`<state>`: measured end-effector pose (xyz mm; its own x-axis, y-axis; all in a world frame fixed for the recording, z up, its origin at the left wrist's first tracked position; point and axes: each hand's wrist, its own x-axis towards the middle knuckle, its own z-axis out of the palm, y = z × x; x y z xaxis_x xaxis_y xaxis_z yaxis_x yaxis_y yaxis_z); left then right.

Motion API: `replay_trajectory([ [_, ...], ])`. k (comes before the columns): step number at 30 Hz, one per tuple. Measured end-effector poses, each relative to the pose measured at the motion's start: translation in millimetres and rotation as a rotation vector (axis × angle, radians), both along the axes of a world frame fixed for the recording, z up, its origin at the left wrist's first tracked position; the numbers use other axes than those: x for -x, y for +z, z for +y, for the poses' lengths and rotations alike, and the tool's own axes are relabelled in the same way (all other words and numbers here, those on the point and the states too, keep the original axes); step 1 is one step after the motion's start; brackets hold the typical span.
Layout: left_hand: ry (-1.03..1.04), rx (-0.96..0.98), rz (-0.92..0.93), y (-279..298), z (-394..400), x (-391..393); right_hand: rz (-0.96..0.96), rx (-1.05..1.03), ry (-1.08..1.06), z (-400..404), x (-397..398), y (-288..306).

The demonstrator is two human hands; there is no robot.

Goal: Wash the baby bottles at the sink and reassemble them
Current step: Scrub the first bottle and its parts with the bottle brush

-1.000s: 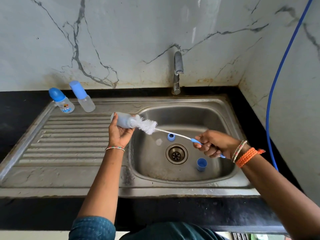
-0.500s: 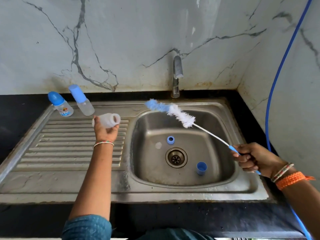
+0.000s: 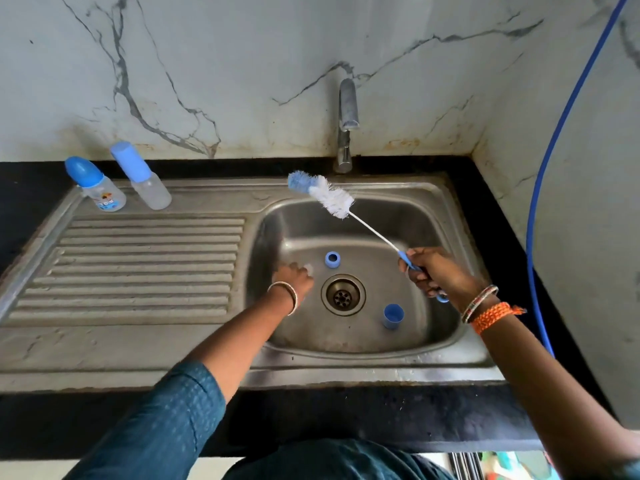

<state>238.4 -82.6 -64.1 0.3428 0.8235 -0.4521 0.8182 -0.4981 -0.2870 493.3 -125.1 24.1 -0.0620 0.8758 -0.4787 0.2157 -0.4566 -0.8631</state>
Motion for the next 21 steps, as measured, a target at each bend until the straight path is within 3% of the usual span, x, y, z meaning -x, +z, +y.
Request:
replay_trajectory([
  [4,-0.117,0.071,0.211,-35.3,-2.2,-15.8,-0.047,-0.053,0.04,3.6,2.4,-7.5],
  [15,-0.155,0.166,0.399,-61.9,0.6,-29.0,-0.098,-0.178,0.095,10.6,0.7,-13.3],
  [17,-0.099,0.183,0.27,-56.2,6.2,-24.9,-0.135,-0.206,0.089,12.3,0.3,-11.8],
  [19,-0.04,0.171,-0.001,-51.4,16.1,-19.2,-0.227,-0.257,0.07,15.0,-1.3,-12.3],
  [21,0.053,0.149,-0.316,-49.1,29.8,-15.4,-0.488,-0.321,0.067,17.8,-6.1,-16.1],
])
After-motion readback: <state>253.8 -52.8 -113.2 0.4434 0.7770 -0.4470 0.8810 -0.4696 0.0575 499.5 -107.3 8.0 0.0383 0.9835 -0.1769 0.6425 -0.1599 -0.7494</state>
